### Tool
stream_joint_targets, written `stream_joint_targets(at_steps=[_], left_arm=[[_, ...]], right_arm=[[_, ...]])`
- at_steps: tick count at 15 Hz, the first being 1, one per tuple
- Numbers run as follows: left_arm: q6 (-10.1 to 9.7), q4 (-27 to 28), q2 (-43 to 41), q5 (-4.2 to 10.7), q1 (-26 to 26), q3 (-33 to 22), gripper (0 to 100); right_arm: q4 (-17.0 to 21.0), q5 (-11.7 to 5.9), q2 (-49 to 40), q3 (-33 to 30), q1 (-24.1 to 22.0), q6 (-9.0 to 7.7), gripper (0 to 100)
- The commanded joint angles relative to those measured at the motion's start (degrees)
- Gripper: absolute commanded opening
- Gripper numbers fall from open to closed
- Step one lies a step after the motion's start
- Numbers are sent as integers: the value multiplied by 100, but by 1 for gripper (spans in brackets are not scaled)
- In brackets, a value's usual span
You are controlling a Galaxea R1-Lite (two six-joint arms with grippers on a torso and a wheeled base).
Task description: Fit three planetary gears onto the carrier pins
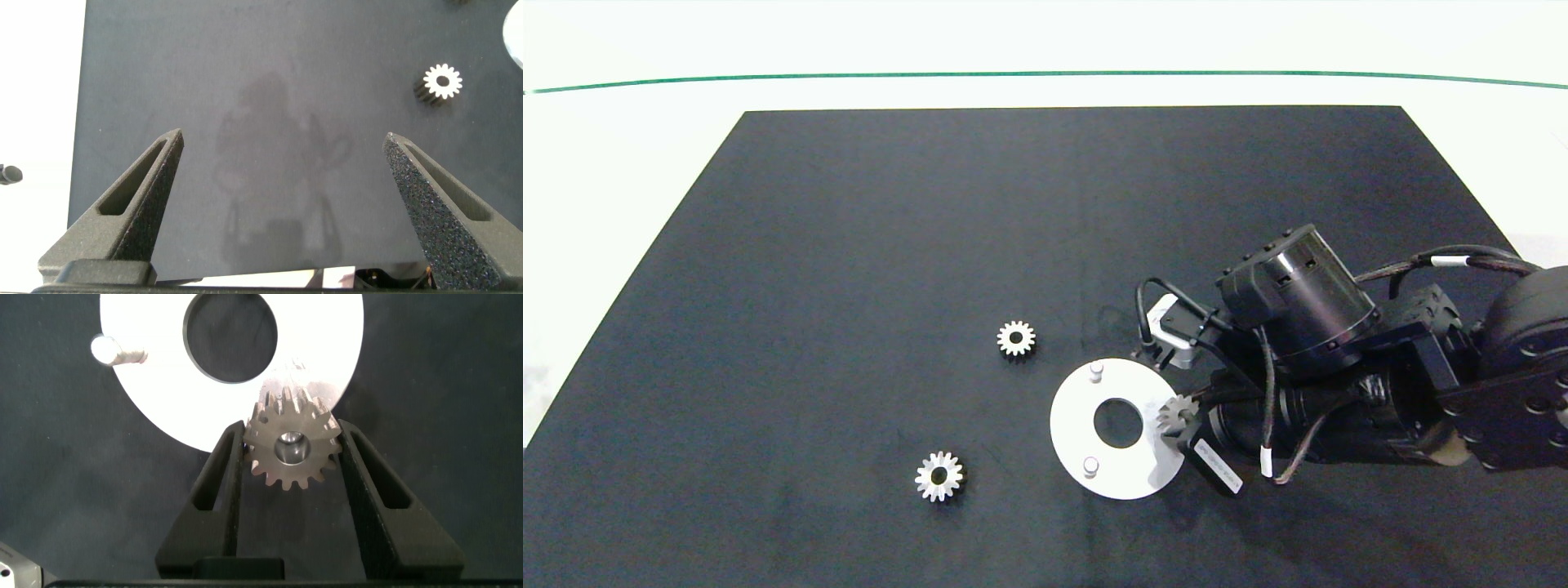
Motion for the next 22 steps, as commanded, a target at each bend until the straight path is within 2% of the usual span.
stream_joint_targets(at_steps=[1, 3, 5, 7, 9, 11, 12, 13, 14, 16, 17, 18, 20, 22], left_arm=[[-6, 13, 14, 2, 0, -50, 100], [-15, 13, 23, 2, 8, -58, 100], [-24, 13, 41, 2, 8, -94, 100], [-33, 13, 41, 2, 17, -76, 100], [-33, 13, 23, 2, 17, -58, 100], [-33, 13, -21, 2, 0, 3, 100], [-24, 22, -30, 2, -9, 47, 100], [-6, 22, -38, -7, 0, 126, 100], [20, 22, -38, -42, 8, 197, 100], [275, 31, 41, -288, 8, 320, 100], [688, 31, 331, -481, 17, 399, 100], [917, 31, 638, -499, 8, 407, 100], [987, -48, 1227, -552, -203, 407, 100], [1022, -435, 1878, -525, -976, 443, 100]], right_arm=[[12, -6, 102, -1, 0, 38, 100], [3, -68, 137, -1, 27, 187, 100], [3, -173, 120, -1, 35, 196, 100], [3, -173, 14, -19, 27, 196, 100], [3, -270, -206, -1, 9, 196, 100], [117, -490, -1805, 333, -140, 161, 100], [311, -674, -2543, 614, -272, 143, 100], [750, -956, -3449, 939, -448, 117, 100], [1111, -1105, -4248, 1186, -589, 108, 100], [1594, -1175, -5426, 1370, -931, 91, 100], [1990, -1184, -6164, 1361, -1380, -68, 100], [2174, -1184, -6622, 1370, -1687, -243, 100], [2543, -1175, -7272, 1484, -1907, -287, 100], [2640, -1175, -7790, 1774, -2065, -287, 100]])
